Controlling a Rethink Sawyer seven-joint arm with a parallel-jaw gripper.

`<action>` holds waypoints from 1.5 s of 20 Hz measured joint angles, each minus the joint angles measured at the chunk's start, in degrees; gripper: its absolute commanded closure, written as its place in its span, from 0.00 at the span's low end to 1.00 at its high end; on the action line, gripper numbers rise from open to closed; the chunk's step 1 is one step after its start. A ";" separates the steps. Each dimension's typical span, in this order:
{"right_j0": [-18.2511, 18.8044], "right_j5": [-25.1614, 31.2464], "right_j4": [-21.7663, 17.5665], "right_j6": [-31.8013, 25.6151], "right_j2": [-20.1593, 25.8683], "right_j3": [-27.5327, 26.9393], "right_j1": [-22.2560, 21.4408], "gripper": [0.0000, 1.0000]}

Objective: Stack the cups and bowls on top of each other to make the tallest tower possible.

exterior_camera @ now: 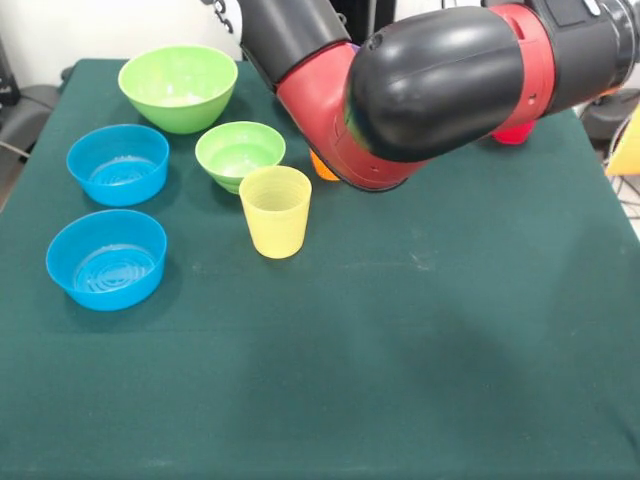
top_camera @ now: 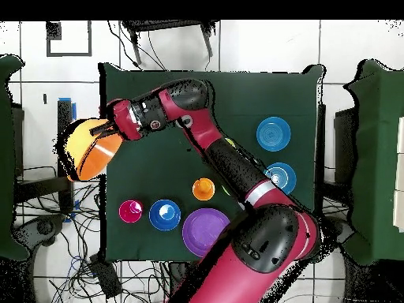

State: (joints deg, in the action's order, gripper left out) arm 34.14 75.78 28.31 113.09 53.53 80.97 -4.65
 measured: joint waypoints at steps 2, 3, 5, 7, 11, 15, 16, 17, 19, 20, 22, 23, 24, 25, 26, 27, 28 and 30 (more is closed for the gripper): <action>0.70 0.01 1.19 0.00 0.19 1.63 -0.21 1.00; 1.82 0.01 3.12 0.00 0.50 4.27 -0.91 1.00; 2.46 0.01 4.18 0.01 0.67 5.71 -1.44 1.00; 3.95 0.00 6.43 0.02 1.02 8.95 -3.02 1.00; 5.87 0.01 9.23 0.78 1.38 12.98 -6.00 1.00; 7.26 0.00 12.00 1.33 2.24 15.86 -8.29 1.00; 7.52 0.00 12.58 1.35 2.50 16.39 -8.64 1.00; 7.93 0.01 13.53 1.36 2.96 17.17 -9.17 1.00; 8.50 0.01 15.13 1.36 3.79 18.18 -9.76 1.00; 8.52 0.01 15.39 1.36 3.93 18.24 -9.76 1.00; 8.47 0.01 15.82 1.36 4.28 18.24 -9.40 1.00; 8.47 0.00 16.06 1.36 4.61 18.24 -8.93 1.00; 8.47 0.00 16.34 1.36 5.09 18.23 -8.20 1.00; 8.47 0.00 16.45 1.36 5.39 18.22 -7.68 1.00; 8.46 0.00 16.51 1.36 5.60 18.22 -7.26 1.00; 8.39 0.00 16.52 1.36 6.14 18.21 -5.88 1.00; 8.32 0.00 16.52 1.36 6.30 18.19 -5.26 1.00; 8.19 0.00 16.54 1.36 6.49 18.19 -4.31 1.00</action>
State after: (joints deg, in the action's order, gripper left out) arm 42.33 75.78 44.85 114.45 60.02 99.17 -8.96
